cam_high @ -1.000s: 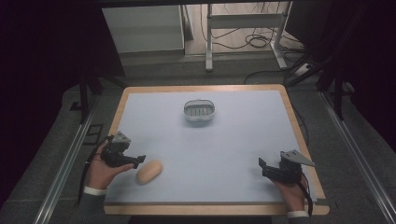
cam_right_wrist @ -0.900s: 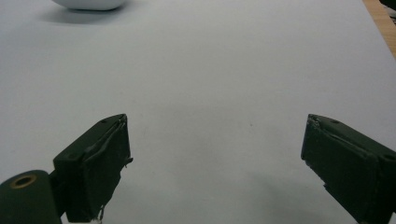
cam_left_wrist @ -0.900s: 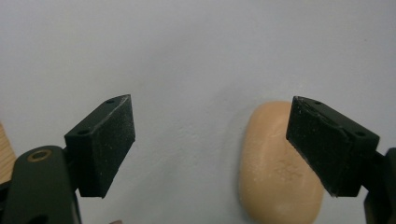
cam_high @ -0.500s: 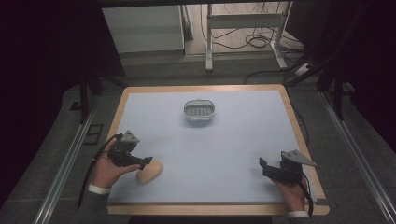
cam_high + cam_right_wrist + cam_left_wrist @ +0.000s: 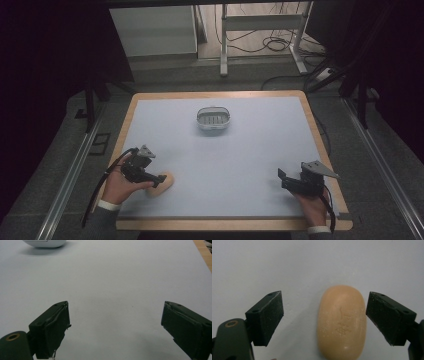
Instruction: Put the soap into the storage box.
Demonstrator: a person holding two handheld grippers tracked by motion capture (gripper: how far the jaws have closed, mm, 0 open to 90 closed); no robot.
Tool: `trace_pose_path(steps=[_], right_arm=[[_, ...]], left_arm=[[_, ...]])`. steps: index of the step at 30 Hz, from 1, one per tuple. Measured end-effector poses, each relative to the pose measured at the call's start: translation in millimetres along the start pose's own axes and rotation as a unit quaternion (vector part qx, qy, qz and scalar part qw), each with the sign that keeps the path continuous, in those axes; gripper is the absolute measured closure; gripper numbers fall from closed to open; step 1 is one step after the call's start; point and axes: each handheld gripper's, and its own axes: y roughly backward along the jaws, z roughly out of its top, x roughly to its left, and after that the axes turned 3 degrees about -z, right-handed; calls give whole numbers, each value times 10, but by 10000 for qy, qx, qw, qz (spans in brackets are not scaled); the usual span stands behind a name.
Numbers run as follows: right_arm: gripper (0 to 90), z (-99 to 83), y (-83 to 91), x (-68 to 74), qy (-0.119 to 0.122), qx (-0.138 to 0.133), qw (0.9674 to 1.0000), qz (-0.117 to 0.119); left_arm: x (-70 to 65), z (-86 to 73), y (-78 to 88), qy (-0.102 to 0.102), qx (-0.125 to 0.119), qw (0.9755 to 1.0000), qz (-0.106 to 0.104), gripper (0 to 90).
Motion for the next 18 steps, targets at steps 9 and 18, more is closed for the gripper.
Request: trace_pose_path(steps=[9,18], right_arm=[[84,2,-3,1,-6,27,10000,-35],[84,2,-5,-1,-29,39,10000,-52]], left_arm=[[-55,-18,-95,-81,258,9996,-76,146],[-112,-68,-206,-111,490,9986,-173,149]])
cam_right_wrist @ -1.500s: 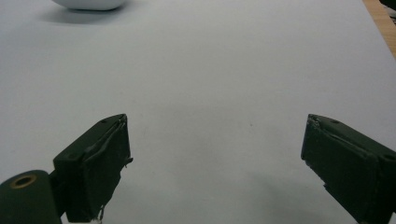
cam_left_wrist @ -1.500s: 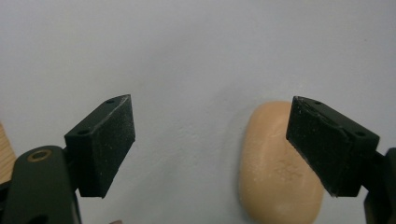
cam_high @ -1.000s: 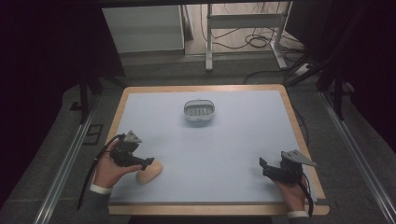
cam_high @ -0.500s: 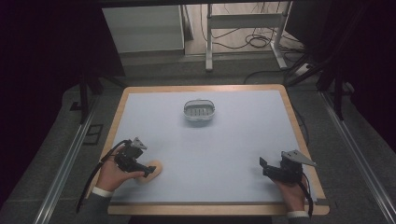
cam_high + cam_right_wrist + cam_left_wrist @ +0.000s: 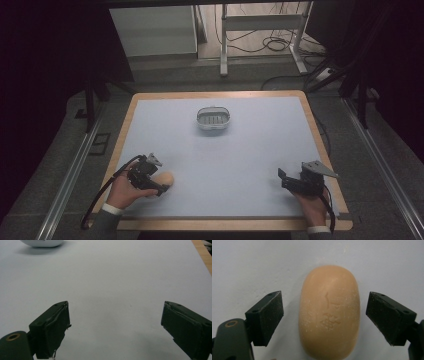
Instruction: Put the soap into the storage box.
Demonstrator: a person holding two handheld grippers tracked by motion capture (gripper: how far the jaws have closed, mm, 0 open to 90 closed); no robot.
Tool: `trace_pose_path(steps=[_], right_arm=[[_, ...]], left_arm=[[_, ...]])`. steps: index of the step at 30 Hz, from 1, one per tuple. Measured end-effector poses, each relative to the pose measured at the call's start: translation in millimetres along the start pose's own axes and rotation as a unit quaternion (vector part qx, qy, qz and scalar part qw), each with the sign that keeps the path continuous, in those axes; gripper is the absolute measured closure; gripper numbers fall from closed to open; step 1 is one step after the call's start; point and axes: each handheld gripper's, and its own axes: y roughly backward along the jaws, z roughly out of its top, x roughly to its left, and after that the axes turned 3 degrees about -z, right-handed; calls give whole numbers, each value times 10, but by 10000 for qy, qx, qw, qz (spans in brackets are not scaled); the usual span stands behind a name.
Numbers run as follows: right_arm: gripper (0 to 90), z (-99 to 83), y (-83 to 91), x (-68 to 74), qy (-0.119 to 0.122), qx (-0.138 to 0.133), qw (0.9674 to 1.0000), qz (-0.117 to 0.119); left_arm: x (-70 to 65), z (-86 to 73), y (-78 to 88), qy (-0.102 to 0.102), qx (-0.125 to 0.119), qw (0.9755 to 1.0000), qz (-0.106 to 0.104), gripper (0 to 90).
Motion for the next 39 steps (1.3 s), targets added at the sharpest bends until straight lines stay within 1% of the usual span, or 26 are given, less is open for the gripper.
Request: trace_pose_path(steps=[1,4,8,9,11,12,13,14,15,17,26,35,37,39], right_arm=[[84,0,0,0,0,0,10000,0],[85,0,-2,2,-5,-3,10000,-16],[85,0,-1,1,5,2,10000,-16],[85,0,-1,1,4,4,10000,-16],[84,0,-3,1,-2,0,10000,-25],[84,0,-3,1,-2,0,10000,-25],[85,0,-3,1,-2,3,10000,-28],[85,0,-3,1,-2,3,10000,-29],[85,0,-3,1,-2,3,10000,-29],[85,0,-3,1,-5,1,10000,-31],[85,0,-3,-2,-15,2,10000,-32],[84,0,-3,-1,-14,2,10000,-41],[85,0,-4,-2,-18,4,10000,-38],[85,0,-4,-2,-19,3,10000,-37]], left_arm=[[0,0,0,0,0,10000,0,154],[-1,-11,-34,21,55,9999,-120,171],[-2,-20,-71,40,102,9998,-188,195],[-3,-23,-82,24,144,9997,-174,200],[-10,-27,-94,38,151,9997,-178,237],[-14,-28,-99,38,162,9997,-176,237],[-17,-28,-103,29,169,9997,-146,273],[-17,-30,-97,71,144,9998,-84,293],[-17,-30,-97,71,144,9998,-84,315],[-5,-32,-91,89,139,9998,-107,318],[9,-34,-81,142,94,9998,-73,323],[26,-10,-8,176,-30,9998,-102,323],[36,8,11,164,-44,9997,-152,323],[38,16,16,166,-46,9997,-147,323]])
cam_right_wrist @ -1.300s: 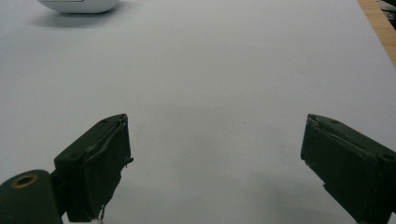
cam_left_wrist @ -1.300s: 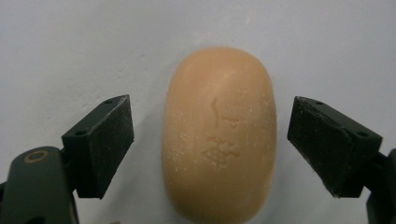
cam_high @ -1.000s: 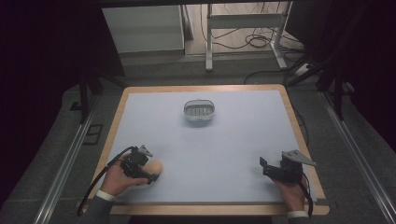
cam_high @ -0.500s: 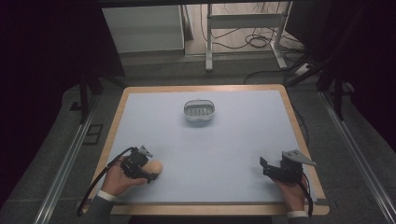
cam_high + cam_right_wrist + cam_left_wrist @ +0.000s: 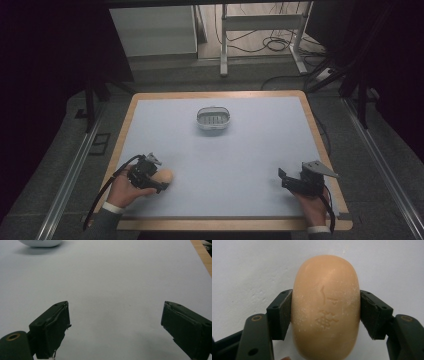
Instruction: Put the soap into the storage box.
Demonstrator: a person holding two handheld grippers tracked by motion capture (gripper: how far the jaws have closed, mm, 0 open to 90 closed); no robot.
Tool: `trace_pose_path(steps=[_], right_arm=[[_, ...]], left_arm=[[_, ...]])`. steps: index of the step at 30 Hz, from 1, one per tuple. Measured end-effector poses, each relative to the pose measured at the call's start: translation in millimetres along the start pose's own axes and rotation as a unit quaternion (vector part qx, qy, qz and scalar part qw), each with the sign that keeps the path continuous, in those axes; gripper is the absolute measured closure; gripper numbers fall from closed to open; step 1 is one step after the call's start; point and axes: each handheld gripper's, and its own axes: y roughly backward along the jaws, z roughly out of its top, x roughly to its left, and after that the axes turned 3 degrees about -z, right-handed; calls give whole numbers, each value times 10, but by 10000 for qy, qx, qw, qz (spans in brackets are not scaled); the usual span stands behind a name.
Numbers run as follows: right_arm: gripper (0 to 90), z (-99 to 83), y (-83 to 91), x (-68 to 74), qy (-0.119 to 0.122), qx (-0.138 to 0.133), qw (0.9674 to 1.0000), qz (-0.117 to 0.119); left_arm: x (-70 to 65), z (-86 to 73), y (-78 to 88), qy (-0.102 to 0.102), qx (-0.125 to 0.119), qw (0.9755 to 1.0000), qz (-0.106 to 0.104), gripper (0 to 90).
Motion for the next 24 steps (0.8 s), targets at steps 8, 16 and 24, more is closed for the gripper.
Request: trace_pose_path(steps=[8,16,24], right_arm=[[85,0,1,-3,-12,-4,10000,-2],[85,1,1,-3,-30,5,10000,0],[85,1,1,-4,-36,7,10000,0]], left_arm=[[-6,57,55,-23,-99,9999,44,323],[-2,100,91,-20,-170,9998,30,323],[6,127,102,-27,-198,9998,19,323]])
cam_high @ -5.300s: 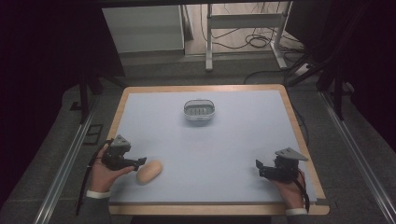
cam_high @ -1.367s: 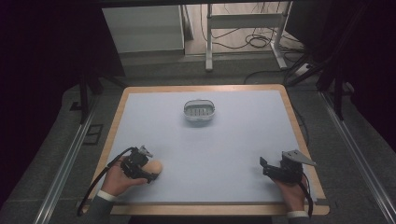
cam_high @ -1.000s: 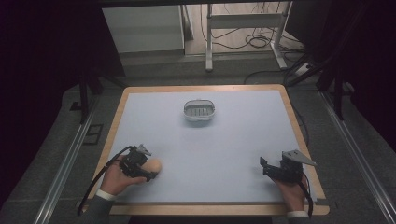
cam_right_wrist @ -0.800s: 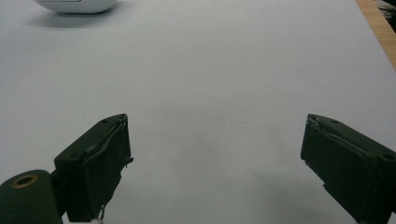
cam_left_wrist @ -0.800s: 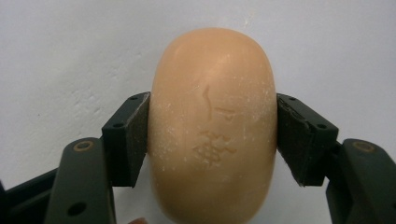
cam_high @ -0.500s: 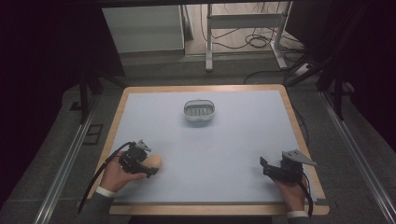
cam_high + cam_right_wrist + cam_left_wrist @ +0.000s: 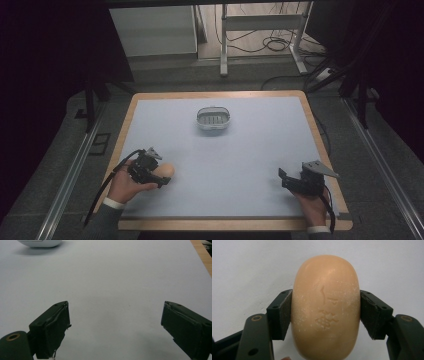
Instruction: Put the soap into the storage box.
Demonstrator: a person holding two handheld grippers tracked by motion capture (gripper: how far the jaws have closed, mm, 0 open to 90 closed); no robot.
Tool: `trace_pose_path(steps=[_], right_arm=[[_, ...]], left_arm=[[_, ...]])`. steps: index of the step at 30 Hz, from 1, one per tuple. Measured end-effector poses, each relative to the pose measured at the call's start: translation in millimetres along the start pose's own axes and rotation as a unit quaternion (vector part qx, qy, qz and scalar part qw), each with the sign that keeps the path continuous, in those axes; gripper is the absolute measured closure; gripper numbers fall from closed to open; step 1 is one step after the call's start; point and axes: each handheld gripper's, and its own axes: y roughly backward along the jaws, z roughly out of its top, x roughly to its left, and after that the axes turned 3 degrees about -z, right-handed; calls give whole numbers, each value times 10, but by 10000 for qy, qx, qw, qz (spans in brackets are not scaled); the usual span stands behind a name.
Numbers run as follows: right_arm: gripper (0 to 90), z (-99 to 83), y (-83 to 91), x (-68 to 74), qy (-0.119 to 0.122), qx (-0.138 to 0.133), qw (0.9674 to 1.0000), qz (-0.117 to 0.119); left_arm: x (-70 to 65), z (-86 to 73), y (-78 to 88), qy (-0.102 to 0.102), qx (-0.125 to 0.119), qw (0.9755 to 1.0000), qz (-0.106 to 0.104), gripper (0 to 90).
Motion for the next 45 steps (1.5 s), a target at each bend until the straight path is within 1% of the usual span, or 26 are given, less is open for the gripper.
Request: trace_pose_path(steps=[3,9,22,25,27,33,36,40,45], right_arm=[[85,1,0,-1,3,11,10000,8],[85,1,-1,0,2,6,10000,-1],[84,1,0,-2,-1,18,10000,10],[85,1,-1,-2,5,20,10000,10],[85,1,-1,-1,3,19,10000,8],[85,1,-3,-4,1,16,10000,3],[85,1,-2,-4,-1,23,10000,9],[85,1,-4,-3,-5,16,10000,4],[85,1,-7,0,11,17,10000,-6]], left_arm=[[6,10,12,12,-31,10000,-24,323],[10,31,42,-1,-93,10000,-4,323],[18,103,84,-24,-134,9999,11,323],[31,131,112,-35,-176,9998,14,324],[56,169,160,-5,-280,9996,37,324],[70,229,197,-44,-296,9995,71,323],[74,246,203,-50,-332,9994,67,323],[74,257,198,-73,-303,9995,61,323],[92,271,194,-28,-387,9992,43,323]])
